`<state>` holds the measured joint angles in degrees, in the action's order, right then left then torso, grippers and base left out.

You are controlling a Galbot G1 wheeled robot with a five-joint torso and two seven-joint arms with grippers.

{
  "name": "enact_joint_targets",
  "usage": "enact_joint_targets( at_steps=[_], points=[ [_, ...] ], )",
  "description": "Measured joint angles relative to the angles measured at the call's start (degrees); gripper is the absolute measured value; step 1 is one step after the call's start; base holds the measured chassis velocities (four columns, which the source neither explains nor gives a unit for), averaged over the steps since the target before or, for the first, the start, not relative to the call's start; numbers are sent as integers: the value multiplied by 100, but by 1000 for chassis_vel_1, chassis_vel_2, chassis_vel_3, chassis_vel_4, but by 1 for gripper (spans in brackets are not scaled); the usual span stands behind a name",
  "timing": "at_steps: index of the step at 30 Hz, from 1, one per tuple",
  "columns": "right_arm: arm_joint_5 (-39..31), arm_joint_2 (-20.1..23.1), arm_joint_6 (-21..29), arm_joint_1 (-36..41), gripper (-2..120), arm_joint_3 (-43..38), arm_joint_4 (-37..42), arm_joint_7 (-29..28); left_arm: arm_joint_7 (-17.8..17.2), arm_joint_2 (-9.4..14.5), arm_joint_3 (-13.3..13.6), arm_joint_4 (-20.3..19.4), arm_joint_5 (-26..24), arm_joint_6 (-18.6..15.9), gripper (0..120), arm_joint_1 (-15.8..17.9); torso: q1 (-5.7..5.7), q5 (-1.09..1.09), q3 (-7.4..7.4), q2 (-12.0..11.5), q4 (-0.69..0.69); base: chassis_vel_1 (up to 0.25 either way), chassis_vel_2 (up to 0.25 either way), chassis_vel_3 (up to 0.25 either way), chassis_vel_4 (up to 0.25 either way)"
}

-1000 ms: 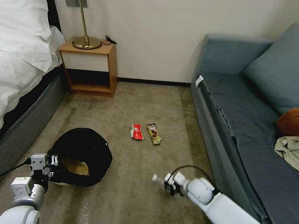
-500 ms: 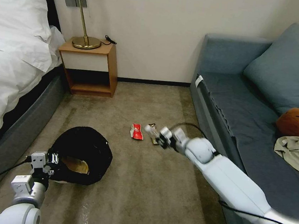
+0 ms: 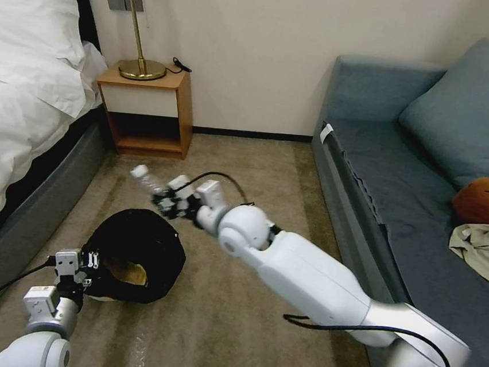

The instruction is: Pick up the trash bin, then pick up the garbage on the floor and place it into the trash bin.

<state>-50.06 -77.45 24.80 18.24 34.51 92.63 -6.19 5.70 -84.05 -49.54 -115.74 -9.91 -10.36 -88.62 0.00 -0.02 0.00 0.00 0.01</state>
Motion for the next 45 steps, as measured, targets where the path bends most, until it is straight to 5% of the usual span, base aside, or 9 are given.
enact_joint_targets(
  at_steps=[8,18,40,45],
  points=[
    [-375,-118,-521,412,17,408,93,-195,-2,-12,-27,-22,-10,21,4,-11,0,1,0,0,-1,0,0,0,0],
    [335,-330,-788,945,17,432,-551,-545,-17,-71,38,13,56,95,4,-78,0,2,0,0,-1,0,0,0,0],
    [679,-266,-851,1086,96,323,-590,-760,-29,-33,-70,85,-50,112,4,-34,0,2,0,0,-1,0,0,0,0],
    [813,-183,-856,1072,100,205,-667,-994,-28,24,-171,95,-153,107,4,-22,0,2,0,0,-1,0,0,0,0]
  ],
)
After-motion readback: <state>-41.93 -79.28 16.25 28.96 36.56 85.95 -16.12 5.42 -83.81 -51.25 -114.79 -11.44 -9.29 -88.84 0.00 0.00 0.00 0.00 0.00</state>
